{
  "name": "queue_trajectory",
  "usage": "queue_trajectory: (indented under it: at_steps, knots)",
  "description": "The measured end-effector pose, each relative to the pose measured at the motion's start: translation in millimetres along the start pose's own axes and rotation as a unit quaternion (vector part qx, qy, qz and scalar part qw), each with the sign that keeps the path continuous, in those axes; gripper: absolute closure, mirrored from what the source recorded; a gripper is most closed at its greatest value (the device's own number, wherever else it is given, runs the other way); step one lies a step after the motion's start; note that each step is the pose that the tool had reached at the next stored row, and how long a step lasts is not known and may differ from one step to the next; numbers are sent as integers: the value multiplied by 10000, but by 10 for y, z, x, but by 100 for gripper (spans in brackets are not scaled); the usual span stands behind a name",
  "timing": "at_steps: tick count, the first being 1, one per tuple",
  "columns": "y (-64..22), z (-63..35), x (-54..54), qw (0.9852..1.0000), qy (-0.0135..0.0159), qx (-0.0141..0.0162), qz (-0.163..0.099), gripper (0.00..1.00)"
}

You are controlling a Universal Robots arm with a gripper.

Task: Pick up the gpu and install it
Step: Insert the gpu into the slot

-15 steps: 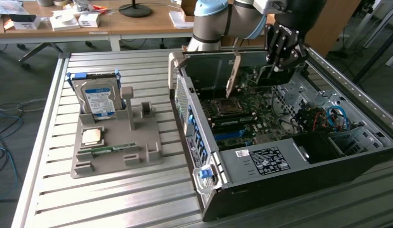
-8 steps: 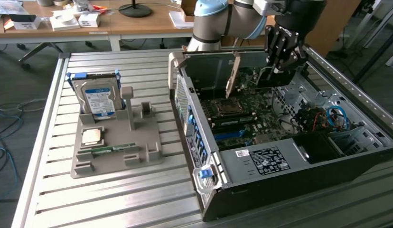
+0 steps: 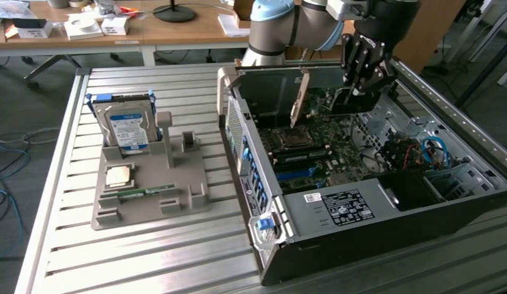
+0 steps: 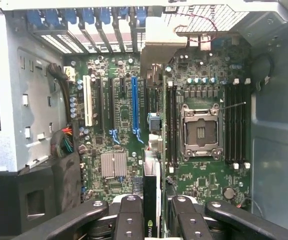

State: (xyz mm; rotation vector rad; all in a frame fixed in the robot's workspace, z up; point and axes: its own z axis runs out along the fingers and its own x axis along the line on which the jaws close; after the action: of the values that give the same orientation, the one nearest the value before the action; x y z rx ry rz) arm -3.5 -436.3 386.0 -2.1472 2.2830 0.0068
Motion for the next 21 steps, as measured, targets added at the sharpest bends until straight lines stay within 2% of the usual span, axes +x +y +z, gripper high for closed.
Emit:
queue_trajectory:
  at_steps: [7,11,21]
  knots:
    - [-4,41,19,10000,0,-18,13,73]
    - [-4,71,25,10000,2,-19,13,73]
    - [-2,77,62,10000,-2,-18,-44,73]
